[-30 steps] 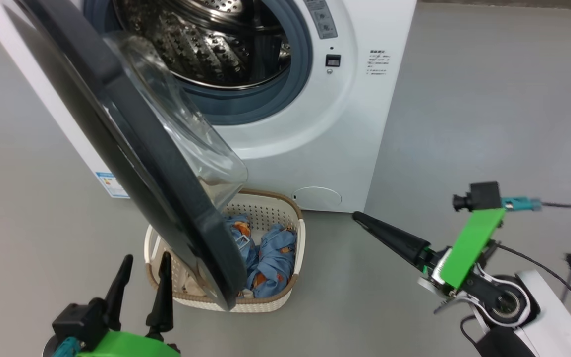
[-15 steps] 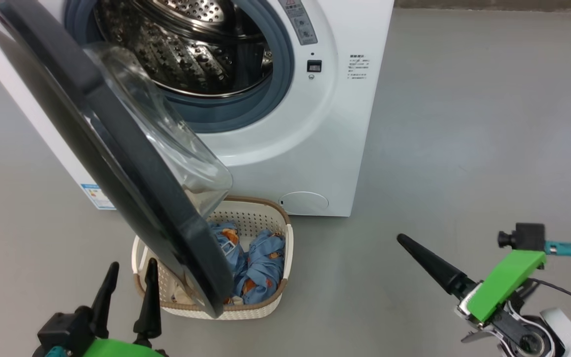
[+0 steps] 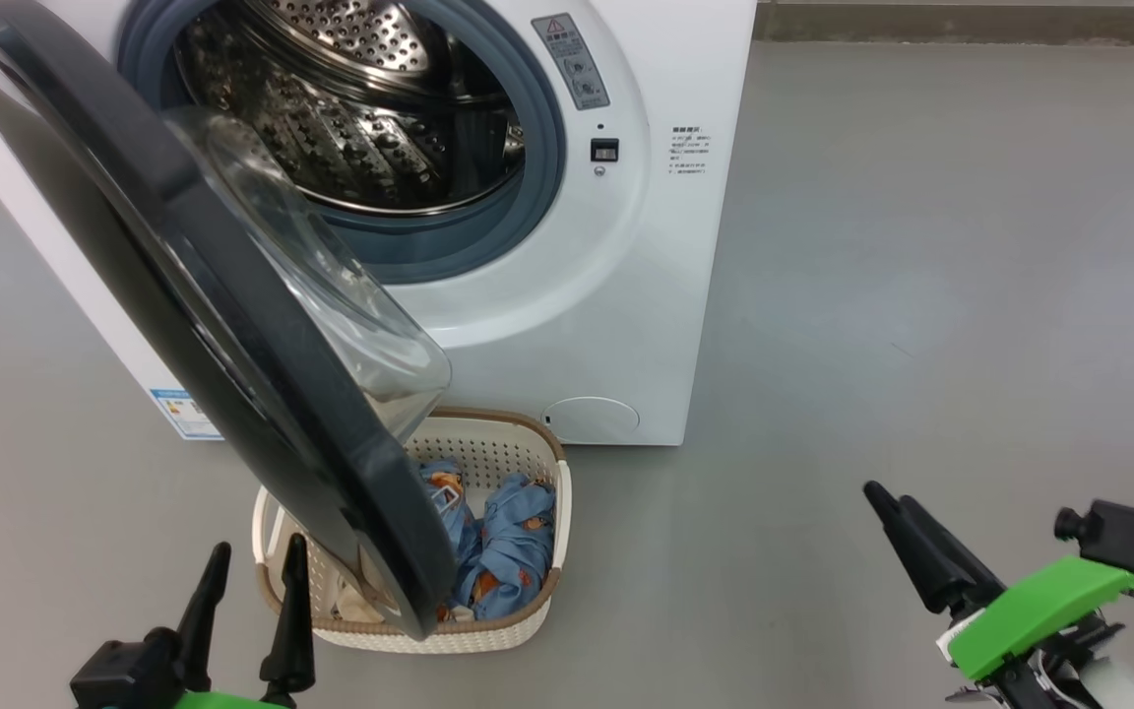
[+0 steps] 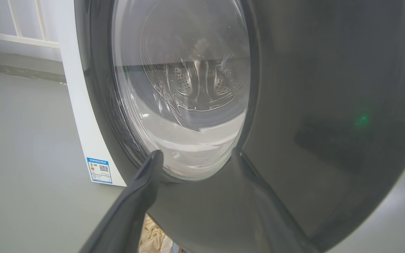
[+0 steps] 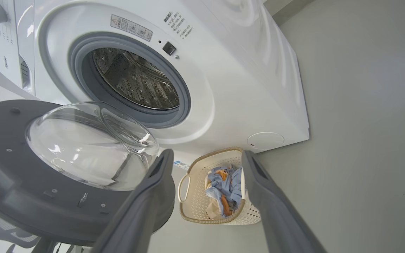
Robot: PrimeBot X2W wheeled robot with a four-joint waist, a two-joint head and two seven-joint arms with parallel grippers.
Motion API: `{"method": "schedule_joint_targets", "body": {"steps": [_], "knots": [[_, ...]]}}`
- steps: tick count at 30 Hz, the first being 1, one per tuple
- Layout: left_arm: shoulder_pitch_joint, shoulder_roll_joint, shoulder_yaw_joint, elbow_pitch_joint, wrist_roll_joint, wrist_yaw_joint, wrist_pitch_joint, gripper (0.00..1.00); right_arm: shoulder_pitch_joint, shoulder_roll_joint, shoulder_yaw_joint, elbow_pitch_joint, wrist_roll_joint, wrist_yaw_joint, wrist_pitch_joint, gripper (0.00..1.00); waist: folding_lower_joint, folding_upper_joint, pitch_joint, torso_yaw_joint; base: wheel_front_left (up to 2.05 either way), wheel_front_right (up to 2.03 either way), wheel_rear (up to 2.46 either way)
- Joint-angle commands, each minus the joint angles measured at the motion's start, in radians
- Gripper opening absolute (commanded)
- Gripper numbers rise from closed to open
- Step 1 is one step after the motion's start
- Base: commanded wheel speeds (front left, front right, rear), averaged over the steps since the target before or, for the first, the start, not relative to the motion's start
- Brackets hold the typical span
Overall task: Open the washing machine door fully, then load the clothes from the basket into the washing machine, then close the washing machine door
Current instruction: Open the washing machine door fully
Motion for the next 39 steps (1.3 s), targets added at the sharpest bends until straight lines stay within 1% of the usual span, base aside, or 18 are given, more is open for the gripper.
{"method": "schedule_joint_targets", "body": {"steps": [1, 4, 6, 8, 10, 14, 15, 20, 23, 27, 32, 39], "knots": [[-0.006, 0.017, 0.035, -0.027, 0.004, -0.003, -0.007, 1.00, 0.009, -0.029, 0.027, -0.005, -0.027, 0.001, -0.051, 1.00, 0.0000, 0.0000, -0.002, 0.001, 0.00, 0.00, 0.00], [-0.006, 0.019, 0.037, -0.026, 0.003, -0.003, -0.007, 1.00, 0.004, -0.042, 0.049, 0.056, -0.063, 0.001, -0.130, 1.00, 0.0000, 0.0000, -0.006, 0.003, 0.00, 0.00, 0.00], [-0.003, 0.020, 0.038, -0.026, 0.003, -0.003, -0.007, 1.00, 0.000, -0.041, 0.047, 0.089, -0.082, 0.001, -0.153, 1.00, 0.0000, 0.0000, -0.009, 0.003, 0.00, 0.00, 0.00], [-0.001, 0.020, 0.040, -0.026, 0.004, -0.003, -0.007, 1.00, -0.002, -0.039, 0.036, 0.110, -0.108, 0.001, -0.162, 1.00, 0.0000, 0.0000, -0.011, 0.003, 0.00, 0.00, 0.00], [0.002, 0.021, 0.043, -0.028, 0.004, -0.003, -0.007, 1.00, -0.005, -0.031, -0.012, 0.119, -0.163, 0.001, -0.163, 1.00, 0.0000, 0.0000, -0.012, 0.001, 0.00, 0.00, 0.00], [0.005, 0.022, 0.046, -0.030, 0.007, -0.003, -0.007, 1.00, 0.024, 0.011, -0.139, 0.103, -0.289, 0.001, -0.164, 1.00, 0.0000, 0.0000, -0.015, 0.000, 0.00, 0.00, 0.00], [0.005, 0.022, 0.046, -0.030, 0.007, -0.003, -0.007, 1.00, 0.024, 0.011, -0.139, 0.103, -0.289, 0.001, -0.164, 1.00, 0.0000, 0.0000, -0.015, 0.000, 0.00, 0.00, 0.00], [0.007, 0.023, 0.045, -0.033, 0.009, -0.003, -0.007, 1.00, 0.075, 0.060, -0.260, 0.057, -0.472, 0.001, -0.164, 1.00, 0.0000, 0.0000, -0.014, 0.001, 0.00, 0.00, 0.00], [0.004, 0.023, 0.043, -0.034, 0.010, -0.003, -0.007, 1.00, 0.105, 0.092, -0.320, 0.029, -0.561, 0.001, -0.164, 1.00, 0.0000, 0.0000, -0.013, 0.003, 0.00, 0.00, 0.00], [0.000, 0.024, 0.044, -0.034, 0.011, -0.003, -0.007, 1.00, 0.139, 0.125, -0.372, -0.004, -0.655, 0.001, -0.164, 1.00, 0.0000, 0.0000, -0.010, 0.006, 0.00, 0.00, 0.00], [-0.001, 0.026, 0.046, -0.034, 0.011, -0.003, -0.007, 1.00, 0.173, 0.157, -0.406, -0.032, -0.743, 0.001, -0.164, 1.00, 0.0000, 0.0000, -0.009, 0.007, 0.00, 0.00, 0.00], [-0.004, 0.025, 0.050, -0.034, 0.009, -0.003, -0.007, 1.00, 0.213, 0.197, -0.447, -0.044, -0.798, 0.001, -0.164, 1.00, 0.0000, 0.0000, -0.004, 0.006, 0.00, 0.00, 0.00]]}}
